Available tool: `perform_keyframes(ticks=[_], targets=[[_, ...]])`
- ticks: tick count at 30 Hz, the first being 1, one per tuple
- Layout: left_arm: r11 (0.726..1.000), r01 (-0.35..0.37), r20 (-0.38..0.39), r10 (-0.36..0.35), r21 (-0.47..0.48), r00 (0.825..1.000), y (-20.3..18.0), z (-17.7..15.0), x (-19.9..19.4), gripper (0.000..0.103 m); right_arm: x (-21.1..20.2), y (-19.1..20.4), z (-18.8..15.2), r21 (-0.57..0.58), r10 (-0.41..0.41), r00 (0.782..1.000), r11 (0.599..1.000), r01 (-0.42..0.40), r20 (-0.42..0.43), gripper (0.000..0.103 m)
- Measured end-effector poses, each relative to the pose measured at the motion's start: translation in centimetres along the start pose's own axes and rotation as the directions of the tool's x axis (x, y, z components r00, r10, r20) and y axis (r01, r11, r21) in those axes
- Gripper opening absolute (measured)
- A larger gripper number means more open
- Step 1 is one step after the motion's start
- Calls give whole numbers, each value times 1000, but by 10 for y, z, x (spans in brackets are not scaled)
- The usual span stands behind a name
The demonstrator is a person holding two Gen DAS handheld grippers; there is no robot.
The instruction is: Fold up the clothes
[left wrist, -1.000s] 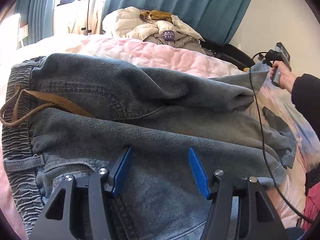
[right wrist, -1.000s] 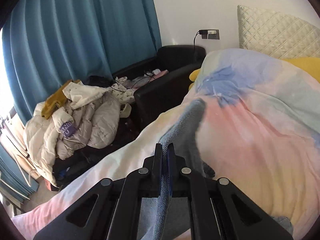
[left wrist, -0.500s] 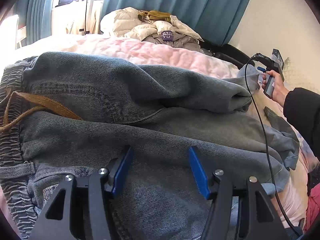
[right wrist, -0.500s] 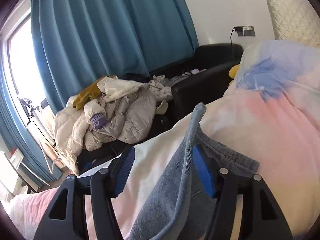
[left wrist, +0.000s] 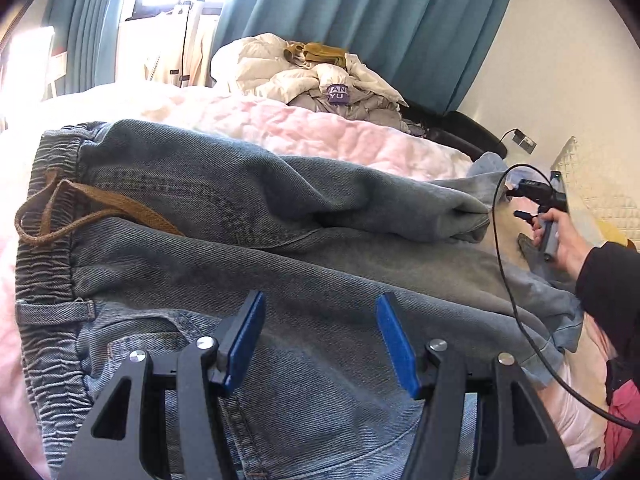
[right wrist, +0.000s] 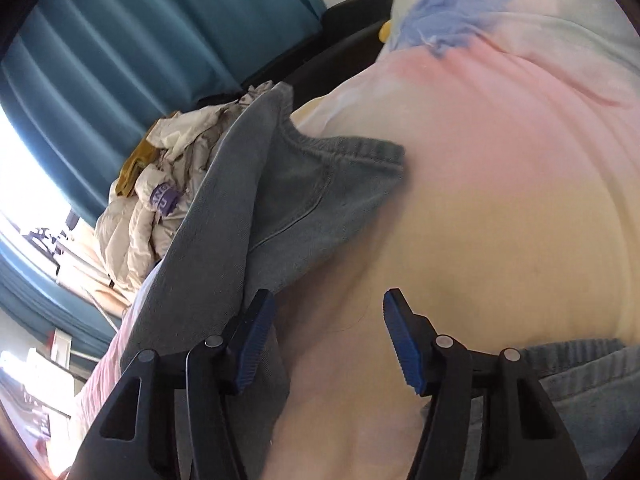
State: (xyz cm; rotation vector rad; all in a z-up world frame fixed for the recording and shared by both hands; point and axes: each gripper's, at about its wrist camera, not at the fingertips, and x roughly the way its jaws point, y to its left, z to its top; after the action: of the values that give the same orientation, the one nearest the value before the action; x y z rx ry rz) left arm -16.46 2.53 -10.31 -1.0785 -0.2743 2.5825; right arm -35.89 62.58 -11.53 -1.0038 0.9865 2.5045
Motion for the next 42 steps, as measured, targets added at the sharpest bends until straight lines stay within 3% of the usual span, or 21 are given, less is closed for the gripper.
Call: perform_keyframes(ticks=[3, 5, 7, 9, 12, 15, 19, 22, 25, 30, 32, 34, 38, 40, 42], targets=[[1000, -7, -8, 7, 5, 1000, -1, 1, 6, 60, 23, 12, -6, -2, 88, 996, 996, -88, -30, 57], [1000, -11, -12, 11, 5, 1000, -1, 3, 12, 60, 36, 21, -6, 2, 86, 996, 996, -86, -32, 57], [1000, -11, -20, 11, -1, 1000, 0, 5, 18, 60, 45, 33, -5, -4, 77, 997, 997, -77, -33, 46], [1000, -11, -22, 11, -8, 1000, 3, 6, 21, 60, 48, 56, -3, -82, 2, 999, 997, -5, -40, 12], [1000, -4, -21, 4, -21, 1000, 4, 8, 21, 60, 50, 96, 4, -217, -160, 985, 965, 145, -56, 7], [1000, 14, -1, -14, -22, 1000, 4, 8, 12, 60, 34, 127, 22, -223, -207, 976, 956, 189, -61, 5], [999, 32, 21, -32, -36, 999, 7, 6, 1, 60, -19, 175, 54, -268, -188, 981, 944, 193, 46, 4], [997, 45, 28, -43, -59, 999, 12, 5, -7, 60, -57, 181, 72, -245, -176, 977, 949, 200, 116, 4], [994, 63, 27, -61, -88, 998, 19, 6, -12, 60, -60, 155, 73, -209, -224, 967, 947, 245, 118, 4], [991, 78, 34, -75, -113, 997, 22, 9, -19, 60, -34, 43, 12, -77, -365, 929, 930, 360, -62, 4], [991, 78, 34, -75, -110, 997, 21, 10, -19, 60, -24, 2, -10, 7, -368, 919, 928, 372, -145, 4], [992, 72, 31, -69, -106, 997, 20, 10, -18, 60, -23, -12, -16, 44, -346, 924, 933, 357, -164, 4], [993, 65, 19, -63, -103, 998, 19, 9, -14, 60, -46, 34, 20, -15, -261, 963, 965, 261, -71, 4], [994, 59, 16, -58, -92, 998, 17, 8, -13, 60, -68, 81, 43, -113, -200, 979, 973, 202, 33, 3], [996, 49, 12, -48, -80, 999, 15, 7, -12, 60, -90, 123, 61, -206, -130, 982, 966, 156, 133, 2]])
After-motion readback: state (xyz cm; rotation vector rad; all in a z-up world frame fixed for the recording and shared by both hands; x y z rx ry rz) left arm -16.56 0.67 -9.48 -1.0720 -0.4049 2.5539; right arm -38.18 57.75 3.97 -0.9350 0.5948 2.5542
